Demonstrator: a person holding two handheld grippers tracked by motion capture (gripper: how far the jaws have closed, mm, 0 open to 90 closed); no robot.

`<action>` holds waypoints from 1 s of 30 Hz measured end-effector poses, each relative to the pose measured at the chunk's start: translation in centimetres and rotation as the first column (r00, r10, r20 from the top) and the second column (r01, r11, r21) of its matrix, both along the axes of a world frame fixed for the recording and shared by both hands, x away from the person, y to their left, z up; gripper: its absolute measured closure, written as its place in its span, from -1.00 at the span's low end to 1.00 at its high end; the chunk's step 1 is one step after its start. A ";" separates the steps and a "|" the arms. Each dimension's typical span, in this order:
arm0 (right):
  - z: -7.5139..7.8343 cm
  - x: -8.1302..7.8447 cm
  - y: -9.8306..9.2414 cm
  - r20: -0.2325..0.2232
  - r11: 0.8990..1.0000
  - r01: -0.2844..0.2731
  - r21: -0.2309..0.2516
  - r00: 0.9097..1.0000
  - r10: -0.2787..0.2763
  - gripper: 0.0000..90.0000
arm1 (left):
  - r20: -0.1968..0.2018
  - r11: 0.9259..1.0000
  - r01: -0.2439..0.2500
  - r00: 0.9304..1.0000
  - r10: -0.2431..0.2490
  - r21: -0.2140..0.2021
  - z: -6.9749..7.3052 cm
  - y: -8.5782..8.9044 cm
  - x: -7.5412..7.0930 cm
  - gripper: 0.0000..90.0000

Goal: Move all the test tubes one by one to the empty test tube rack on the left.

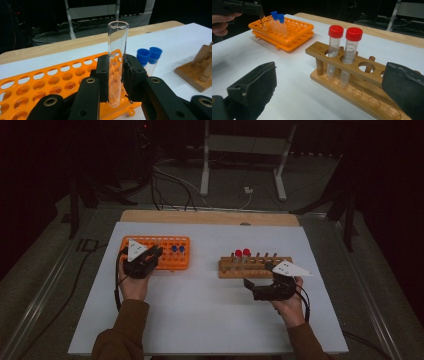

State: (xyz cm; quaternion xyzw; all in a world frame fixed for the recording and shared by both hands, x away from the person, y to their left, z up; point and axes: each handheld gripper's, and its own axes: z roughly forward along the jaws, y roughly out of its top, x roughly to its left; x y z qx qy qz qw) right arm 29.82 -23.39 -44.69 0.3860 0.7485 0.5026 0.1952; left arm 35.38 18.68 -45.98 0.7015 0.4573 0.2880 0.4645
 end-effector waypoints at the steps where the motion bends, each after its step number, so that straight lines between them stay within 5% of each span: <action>1: 0.0 0.0 0.0 0.000 1.000 0.000 -0.001 1.000 0.000 -1.00 | 0.000 1.000 0.000 1.000 0.000 0.000 -0.1 0.0 0.1 0.68; 9: 0.0 0.0 0.0 0.000 1.000 -0.002 -0.005 1.000 0.002 -1.00 | -0.019 1.000 -0.020 1.000 0.020 -0.004 -0.9 -0.1 1.0 0.68; 30: -0.1 0.0 0.1 0.000 1.000 -0.008 -0.006 1.000 0.008 -1.00 | -0.109 0.996 -0.008 0.994 0.018 0.087 -3.0 -0.6 1.4 0.68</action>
